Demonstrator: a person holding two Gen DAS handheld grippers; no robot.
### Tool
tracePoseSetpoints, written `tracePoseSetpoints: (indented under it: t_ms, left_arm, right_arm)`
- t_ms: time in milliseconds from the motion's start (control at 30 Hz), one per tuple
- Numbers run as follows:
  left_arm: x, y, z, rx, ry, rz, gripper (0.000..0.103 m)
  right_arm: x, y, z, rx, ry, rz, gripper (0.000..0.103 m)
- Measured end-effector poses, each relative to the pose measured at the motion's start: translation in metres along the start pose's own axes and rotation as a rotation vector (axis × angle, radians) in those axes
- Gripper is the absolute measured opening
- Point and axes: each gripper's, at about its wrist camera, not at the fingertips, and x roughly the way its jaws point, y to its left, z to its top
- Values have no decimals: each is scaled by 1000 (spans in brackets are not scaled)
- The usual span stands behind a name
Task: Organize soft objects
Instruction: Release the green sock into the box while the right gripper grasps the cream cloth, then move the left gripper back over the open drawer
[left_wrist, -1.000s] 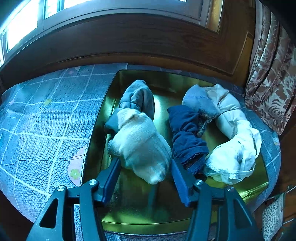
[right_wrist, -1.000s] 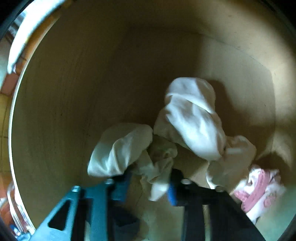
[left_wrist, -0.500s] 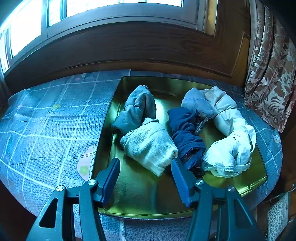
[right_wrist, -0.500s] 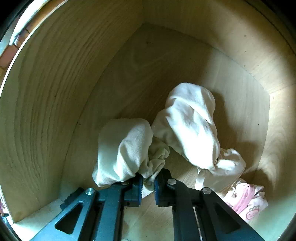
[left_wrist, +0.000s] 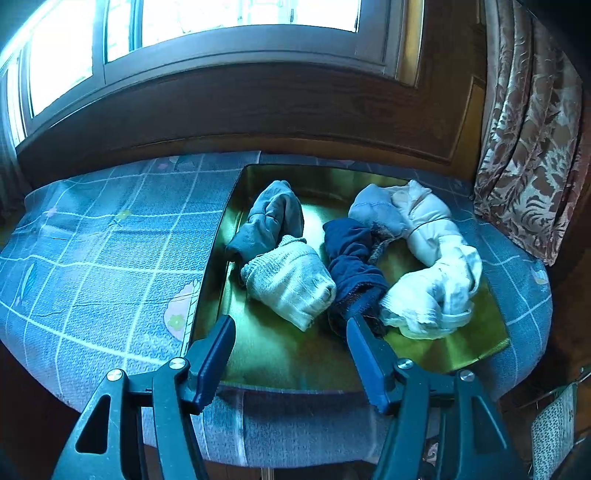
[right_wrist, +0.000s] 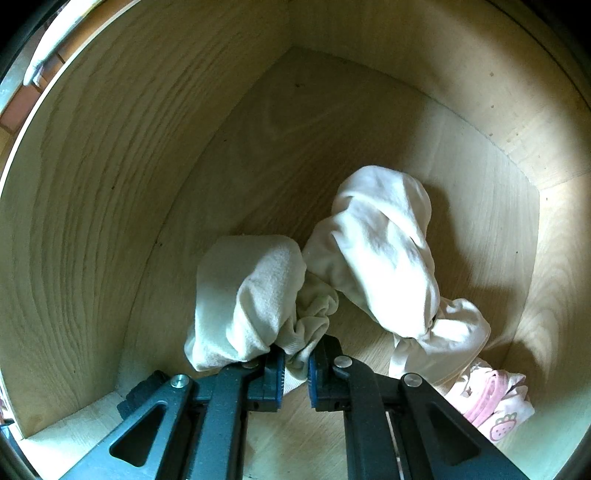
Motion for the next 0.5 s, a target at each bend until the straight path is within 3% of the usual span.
tracePoseSetpoints:
  t_ms: [267, 500]
  left_arm:
    - [-35, -1, -24, 4, -47, -19, 64]
    - [-48, 4, -56, 0, -40, -26, 64]
  right_arm:
    - [2, -2, -4, 3, -2, 6, 9]
    - [2, -1, -4, 4, -1, -3, 9]
